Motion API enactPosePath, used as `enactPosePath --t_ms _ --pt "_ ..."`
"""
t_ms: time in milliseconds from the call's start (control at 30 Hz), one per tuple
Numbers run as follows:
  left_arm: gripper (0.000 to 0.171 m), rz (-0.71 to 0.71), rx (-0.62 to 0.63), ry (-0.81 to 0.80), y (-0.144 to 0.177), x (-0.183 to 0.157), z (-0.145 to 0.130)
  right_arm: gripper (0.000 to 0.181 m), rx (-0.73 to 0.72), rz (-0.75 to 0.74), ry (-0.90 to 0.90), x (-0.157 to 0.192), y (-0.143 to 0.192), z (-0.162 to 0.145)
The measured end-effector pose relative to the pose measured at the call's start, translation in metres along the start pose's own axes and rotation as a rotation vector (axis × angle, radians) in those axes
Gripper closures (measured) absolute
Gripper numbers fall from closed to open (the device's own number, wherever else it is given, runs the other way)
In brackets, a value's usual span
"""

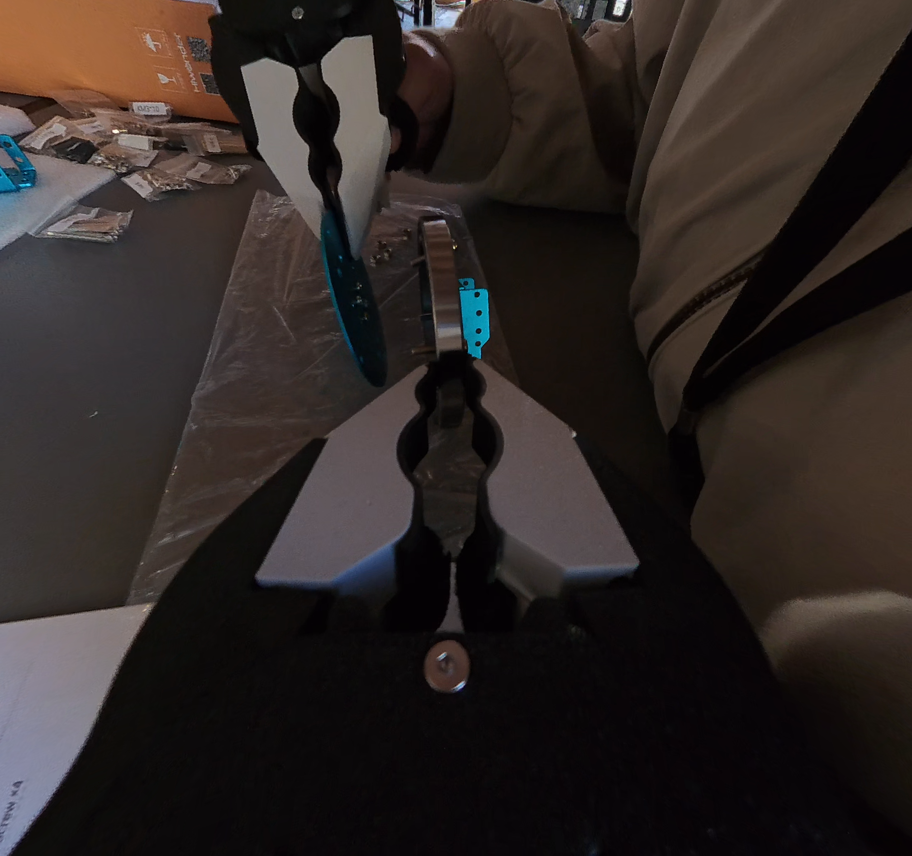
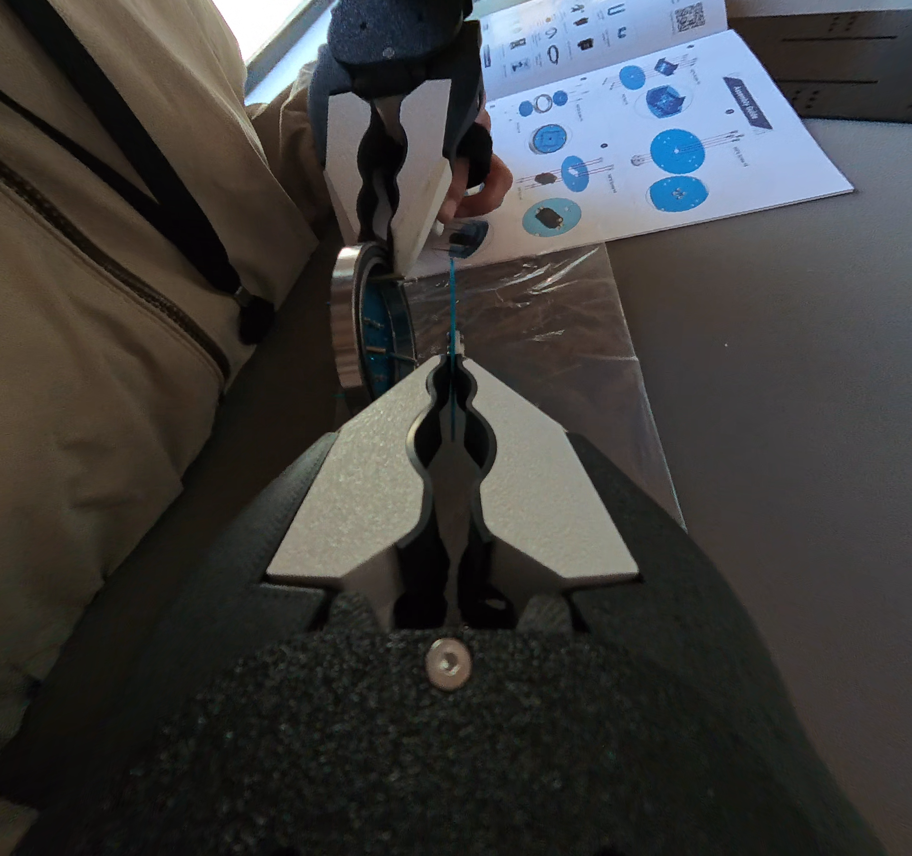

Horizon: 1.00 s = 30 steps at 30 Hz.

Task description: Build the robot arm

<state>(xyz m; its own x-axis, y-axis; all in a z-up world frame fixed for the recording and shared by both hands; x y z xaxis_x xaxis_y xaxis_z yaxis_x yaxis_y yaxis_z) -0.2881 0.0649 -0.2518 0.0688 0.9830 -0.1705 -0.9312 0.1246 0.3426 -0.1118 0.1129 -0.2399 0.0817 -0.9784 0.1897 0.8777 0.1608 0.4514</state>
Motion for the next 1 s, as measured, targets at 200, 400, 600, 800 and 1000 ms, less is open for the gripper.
enactPosePath --t_ms 200,400,600,800,1000 --pt "0.161 -0.004 0.000 0.012 0.000 0.001 0.000 0.181 -0.097 0.037 -0.007 0.007 -0.006 -0.005" --pt "0.161 -0.001 0.000 0.014 0.000 0.001 0.000 0.181 -0.139 0.078 0.018 0.010 -0.004 -0.004" --pt "0.161 -0.001 0.000 0.013 0.000 0.001 0.000 0.181 -0.130 0.086 0.037 0.011 -0.007 -0.004" --pt "0.161 -0.003 0.000 0.013 0.000 0.001 0.000 0.181 -0.138 0.085 0.049 0.012 -0.008 -0.002" --pt "0.161 0.001 -0.002 0.020 0.000 0.002 0.000 0.181 -0.138 0.086 0.054 0.013 -0.007 -0.001"
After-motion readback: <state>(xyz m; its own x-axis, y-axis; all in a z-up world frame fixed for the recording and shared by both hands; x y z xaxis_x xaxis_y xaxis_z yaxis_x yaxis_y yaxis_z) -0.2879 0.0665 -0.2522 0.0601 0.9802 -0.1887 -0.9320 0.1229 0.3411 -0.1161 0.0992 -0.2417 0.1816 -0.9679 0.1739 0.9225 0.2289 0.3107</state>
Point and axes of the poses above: each gripper's, where its closed fingertips meet, y back along the fingers, z out of its top, x = y × z across the jaws, the point moved 7 cm from there along y, back along the fingers, and after that the axes turned 4 degrees about y, right-handed, at the moved point
